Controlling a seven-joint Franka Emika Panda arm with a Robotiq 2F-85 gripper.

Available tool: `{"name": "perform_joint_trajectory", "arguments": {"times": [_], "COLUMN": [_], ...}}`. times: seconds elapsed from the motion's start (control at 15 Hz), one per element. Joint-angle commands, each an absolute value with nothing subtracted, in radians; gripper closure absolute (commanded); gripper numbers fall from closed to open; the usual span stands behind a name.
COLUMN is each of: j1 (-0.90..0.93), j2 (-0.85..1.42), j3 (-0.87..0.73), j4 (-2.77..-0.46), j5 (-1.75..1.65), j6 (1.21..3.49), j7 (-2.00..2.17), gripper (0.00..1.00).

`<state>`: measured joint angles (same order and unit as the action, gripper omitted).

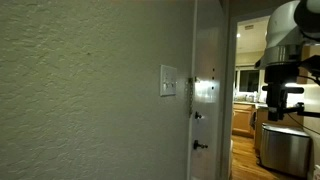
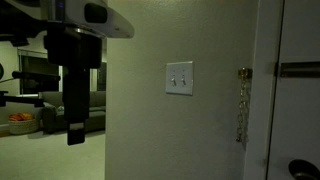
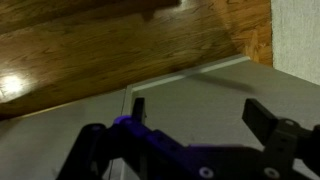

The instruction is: Turn on the light switch on the left

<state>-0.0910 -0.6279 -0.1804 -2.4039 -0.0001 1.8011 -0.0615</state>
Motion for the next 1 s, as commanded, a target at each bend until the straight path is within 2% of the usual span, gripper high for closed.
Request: {"name": "perform_joint_trajectory", "arguments": {"times": [0.0,0.53,0.93], "j1": [-0.105,-0.099,-0.06], "j2": [-0.625,-0.622,-0.595], "j3": [-0.17,-0.163,-0.087], "j4": [-2.401,-2.4,-2.384], "j5": [0.007,0.005,-0.012], "j6": [1.798,1.805,1.834], "j7": [-0.068,-0.072,-0.081], "gripper": [0.0,0.0,0.0]}}
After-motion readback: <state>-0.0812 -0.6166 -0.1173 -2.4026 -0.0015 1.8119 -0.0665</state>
